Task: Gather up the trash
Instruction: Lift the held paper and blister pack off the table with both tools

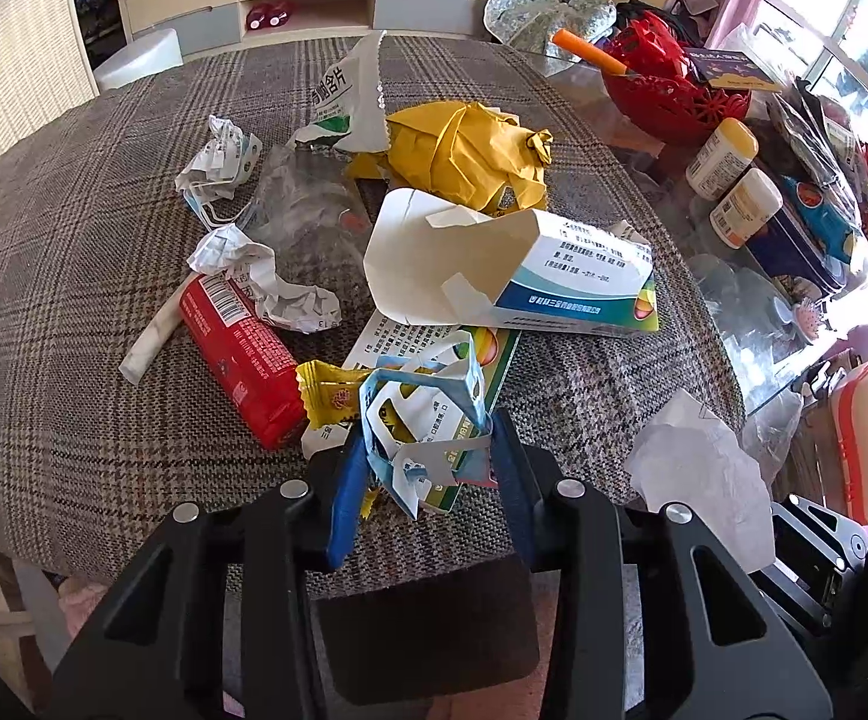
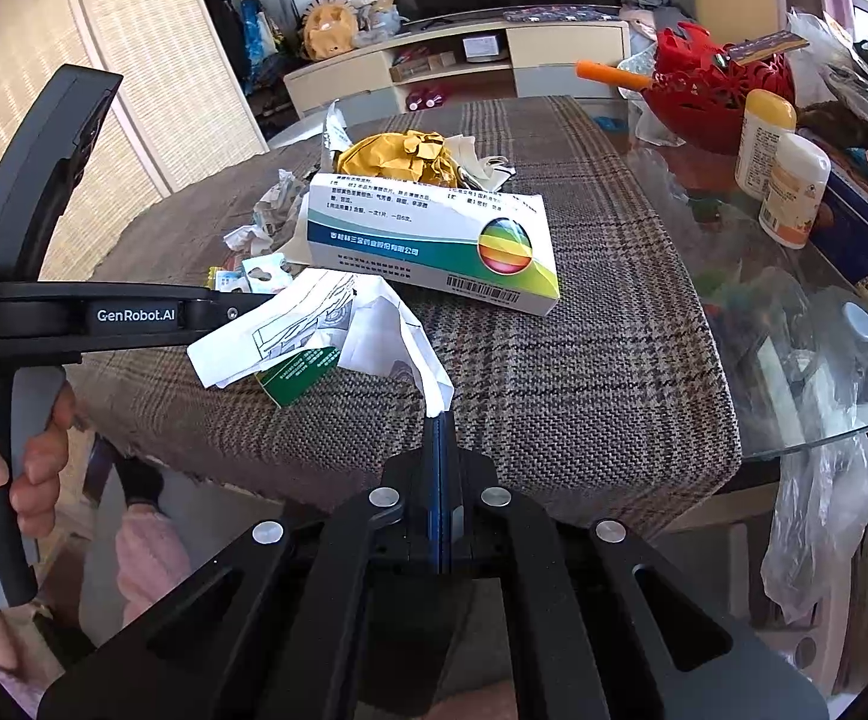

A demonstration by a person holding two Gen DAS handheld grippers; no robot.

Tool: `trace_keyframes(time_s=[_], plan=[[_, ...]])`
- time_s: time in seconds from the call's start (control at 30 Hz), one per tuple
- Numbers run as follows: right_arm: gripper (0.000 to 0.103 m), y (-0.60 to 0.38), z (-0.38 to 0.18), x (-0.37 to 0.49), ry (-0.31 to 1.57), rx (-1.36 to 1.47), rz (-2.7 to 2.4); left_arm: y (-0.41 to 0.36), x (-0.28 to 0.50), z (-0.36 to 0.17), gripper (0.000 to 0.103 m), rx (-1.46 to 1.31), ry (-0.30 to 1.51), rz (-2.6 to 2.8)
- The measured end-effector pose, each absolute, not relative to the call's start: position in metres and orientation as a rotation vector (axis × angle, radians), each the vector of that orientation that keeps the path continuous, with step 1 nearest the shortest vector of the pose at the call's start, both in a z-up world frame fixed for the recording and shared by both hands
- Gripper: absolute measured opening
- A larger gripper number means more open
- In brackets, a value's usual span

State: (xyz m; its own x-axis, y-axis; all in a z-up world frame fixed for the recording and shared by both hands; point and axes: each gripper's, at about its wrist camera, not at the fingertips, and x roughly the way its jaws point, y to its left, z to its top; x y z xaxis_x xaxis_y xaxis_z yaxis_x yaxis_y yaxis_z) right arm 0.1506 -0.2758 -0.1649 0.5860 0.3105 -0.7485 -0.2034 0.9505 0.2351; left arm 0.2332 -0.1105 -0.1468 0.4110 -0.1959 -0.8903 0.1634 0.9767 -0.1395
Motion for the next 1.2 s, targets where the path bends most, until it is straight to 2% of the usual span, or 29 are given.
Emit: trace_keyframes(time_s=[0.43,0.47,0.5,0.57,0.73,0.9,0.97,1.03,1.2], plan=[[0.001,-0.27,-0.158,0.147,0.88,0.132,0.332,-0.103,0.227,-0.145,0.044,0.004,1.115,-0.174],[0.001,-0.269,-0.158,0.147,0.881,0.132,0.337,-0.103,0.226,-0.144,0.048,0.007,1.112,-0.172],[0.001,-0.267,-0.159,0.147,0.883,0.128,0.342,-0.102,0.225,-0.144,0.064,0.014,1.109,-0.169],[0.002,-0.264,-0.159,0.147,0.887,0.126,0.349,-0.101,0.224,-0.142,0.067,0.033,1.096,-0.16],[0.002,-0.259,-0.161,0.146,0.889,0.128,0.353,-0.097,0.216,-0.135,0.059,0.022,1.089,-0.155],[0.002,-0.26,-0.165,0.148,0.897,0.135,0.343,-0.102,0.209,-0.14,0.055,-0.009,1.109,-0.198],[0.002,-0.263,-0.166,0.148,0.896,0.139,0.34,-0.103,0.214,-0.146,0.05,-0.025,1.128,-0.202],[0.001,-0.266,-0.165,0.147,0.891,0.138,0.336,-0.104,0.219,-0.152,0.04,-0.041,1.143,-0.202],[0.002,-0.274,-0.167,0.149,0.895,0.14,0.32,-0.107,0.224,-0.159,0.037,-0.055,1.149,-0.201]])
